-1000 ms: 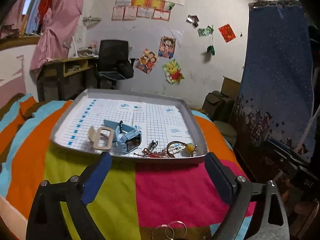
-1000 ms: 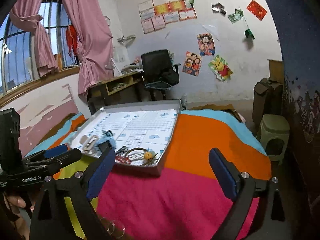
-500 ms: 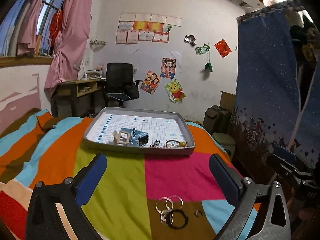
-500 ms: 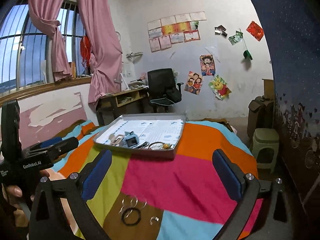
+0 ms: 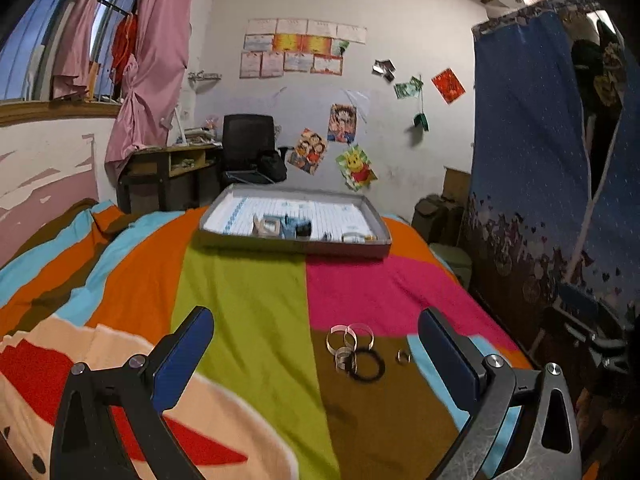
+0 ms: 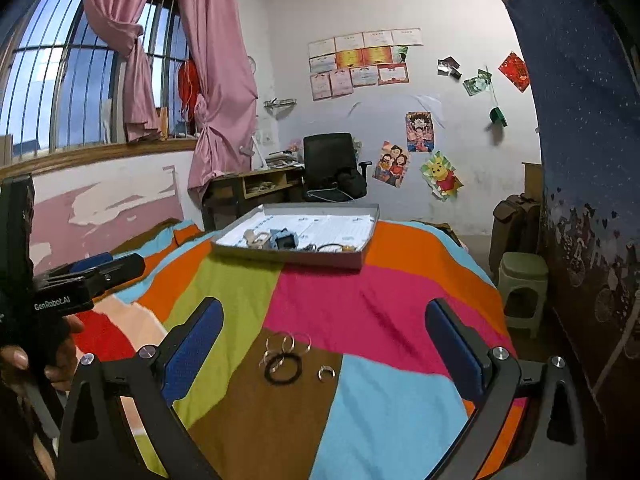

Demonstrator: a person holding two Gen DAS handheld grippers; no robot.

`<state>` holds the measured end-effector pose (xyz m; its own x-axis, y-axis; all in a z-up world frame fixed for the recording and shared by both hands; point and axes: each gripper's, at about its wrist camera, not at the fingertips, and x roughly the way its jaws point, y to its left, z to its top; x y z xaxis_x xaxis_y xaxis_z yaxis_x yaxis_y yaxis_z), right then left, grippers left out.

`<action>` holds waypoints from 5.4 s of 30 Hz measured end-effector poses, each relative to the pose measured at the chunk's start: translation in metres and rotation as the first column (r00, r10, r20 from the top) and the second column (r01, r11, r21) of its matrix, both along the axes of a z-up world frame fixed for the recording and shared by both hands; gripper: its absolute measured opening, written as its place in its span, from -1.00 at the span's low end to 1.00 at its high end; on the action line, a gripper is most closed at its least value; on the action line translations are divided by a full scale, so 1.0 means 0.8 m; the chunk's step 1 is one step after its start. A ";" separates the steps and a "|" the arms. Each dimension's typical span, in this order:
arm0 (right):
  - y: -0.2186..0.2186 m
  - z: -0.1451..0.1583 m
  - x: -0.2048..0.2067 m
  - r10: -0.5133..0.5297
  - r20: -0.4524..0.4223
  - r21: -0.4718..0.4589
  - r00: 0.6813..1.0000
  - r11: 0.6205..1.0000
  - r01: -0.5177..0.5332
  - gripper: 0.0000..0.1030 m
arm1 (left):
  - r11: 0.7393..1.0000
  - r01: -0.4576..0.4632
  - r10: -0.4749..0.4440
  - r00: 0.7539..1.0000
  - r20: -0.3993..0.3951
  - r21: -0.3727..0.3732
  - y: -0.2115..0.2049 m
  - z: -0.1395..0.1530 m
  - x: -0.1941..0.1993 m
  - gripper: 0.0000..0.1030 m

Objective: Organize jewelry
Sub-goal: 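Withdraw both grippers from the tray back toward the remaining rings, then grasp the black hair tie with the left gripper while the right gripper grasps the small silver ring, then release the silver ring into the tray with the right gripper while the left lifts the hair tie, then lower the black hair tie into the tray with the left gripper and release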

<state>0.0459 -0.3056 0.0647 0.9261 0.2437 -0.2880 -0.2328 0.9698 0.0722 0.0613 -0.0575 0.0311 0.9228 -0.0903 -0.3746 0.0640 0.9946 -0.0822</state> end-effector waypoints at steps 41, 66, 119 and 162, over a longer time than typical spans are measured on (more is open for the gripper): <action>-0.011 -0.101 0.019 -0.041 -0.196 0.022 0.980 0.999 0.046 0.93 | 0.996 0.093 -0.090 0.972 -0.216 0.003 -0.028 -0.110 0.058 1.00; 0.008 -0.151 0.147 0.134 -0.345 -0.023 0.929 0.988 -0.151 0.04 | 0.969 0.169 -0.233 0.869 -0.437 -0.180 -0.057 -0.174 0.168 -0.58; 0.071 -0.086 0.236 0.222 -0.257 -0.022 0.940 0.972 -0.235 -0.65 | 0.991 -0.017 -0.015 0.970 -0.243 -0.129 0.040 -0.024 0.254 -0.92; 0.157 -0.033 0.359 0.170 -0.184 0.013 0.968 0.985 -0.170 0.04 | 0.954 -0.245 0.219 0.963 -0.156 -0.171 0.123 -0.011 0.295 0.80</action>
